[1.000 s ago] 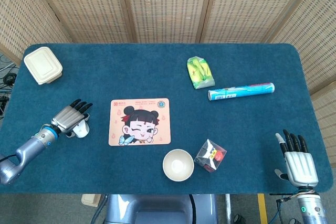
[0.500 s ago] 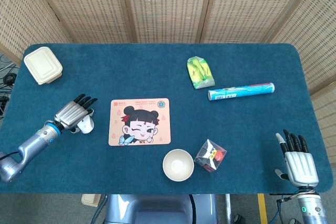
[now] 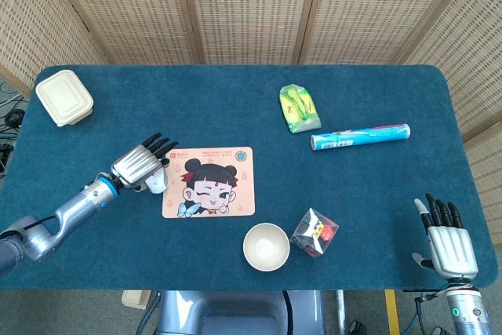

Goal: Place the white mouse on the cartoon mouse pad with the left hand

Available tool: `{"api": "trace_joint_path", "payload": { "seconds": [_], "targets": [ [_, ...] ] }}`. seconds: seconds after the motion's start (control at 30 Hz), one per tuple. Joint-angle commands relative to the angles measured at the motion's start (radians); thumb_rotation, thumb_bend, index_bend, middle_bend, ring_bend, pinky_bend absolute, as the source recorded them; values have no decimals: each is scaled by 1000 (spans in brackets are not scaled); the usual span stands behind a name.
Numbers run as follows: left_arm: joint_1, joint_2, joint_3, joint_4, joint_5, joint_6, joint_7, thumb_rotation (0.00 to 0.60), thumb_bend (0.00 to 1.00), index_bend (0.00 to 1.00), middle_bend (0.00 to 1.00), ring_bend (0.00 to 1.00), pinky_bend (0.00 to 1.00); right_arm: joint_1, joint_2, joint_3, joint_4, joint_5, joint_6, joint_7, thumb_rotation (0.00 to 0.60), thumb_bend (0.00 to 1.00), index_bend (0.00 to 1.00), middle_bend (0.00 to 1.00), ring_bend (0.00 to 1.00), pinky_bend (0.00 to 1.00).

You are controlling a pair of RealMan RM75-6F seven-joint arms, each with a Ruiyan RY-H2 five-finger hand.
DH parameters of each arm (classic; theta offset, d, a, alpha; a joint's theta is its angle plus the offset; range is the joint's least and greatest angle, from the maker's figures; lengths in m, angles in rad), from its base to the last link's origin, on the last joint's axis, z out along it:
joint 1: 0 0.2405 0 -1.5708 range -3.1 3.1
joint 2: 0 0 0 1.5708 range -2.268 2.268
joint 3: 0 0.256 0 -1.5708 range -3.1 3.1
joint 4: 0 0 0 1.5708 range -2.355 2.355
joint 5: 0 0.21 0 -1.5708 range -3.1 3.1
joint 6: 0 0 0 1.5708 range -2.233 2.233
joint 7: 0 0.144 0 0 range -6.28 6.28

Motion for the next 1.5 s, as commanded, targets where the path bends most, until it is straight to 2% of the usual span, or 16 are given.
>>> {"api": "trace_joint_path", "payload": {
  "seconds": [0.03, 0.37, 0.93, 1.2, 1.3, 1.37, 1.5],
  "targets": [
    [-48, -44, -27, 9, 7, -30, 46, 600, 305, 550, 0, 0, 0, 1, 3, 6, 6, 13, -9, 14, 600, 105, 0, 0, 0, 0],
    [-115, -117, -54, 38, -20, -94, 103, 600, 304, 551, 0, 0, 0, 4, 10, 13, 17, 32, -22, 43, 600, 105, 0, 0, 0, 0],
    [-169, -194, -50, 74, -32, -127, 140, 600, 280, 543, 0, 0, 0, 4, 20, 16, 24, 40, -29, 78, 600, 105, 0, 0, 0, 0],
    [-174, -231, -50, 124, -37, -107, 175, 600, 223, 428, 0, 0, 0, 5, 21, 15, 25, 42, -32, 82, 600, 105, 0, 0, 0, 0],
    [-174, -243, -51, 135, -44, -103, 175, 600, 155, 348, 0, 0, 0, 5, 20, 16, 26, 43, -32, 83, 600, 105, 0, 0, 0, 0],
    [-174, -248, -51, 140, -45, -100, 177, 600, 109, 257, 0, 0, 0, 5, 20, 16, 27, 43, -32, 84, 600, 105, 0, 0, 0, 0],
    [-175, -255, -51, 148, -48, -92, 177, 600, 99, 189, 0, 0, 0, 5, 20, 16, 28, 44, -33, 83, 600, 105, 0, 0, 0, 0]
  ]
}}
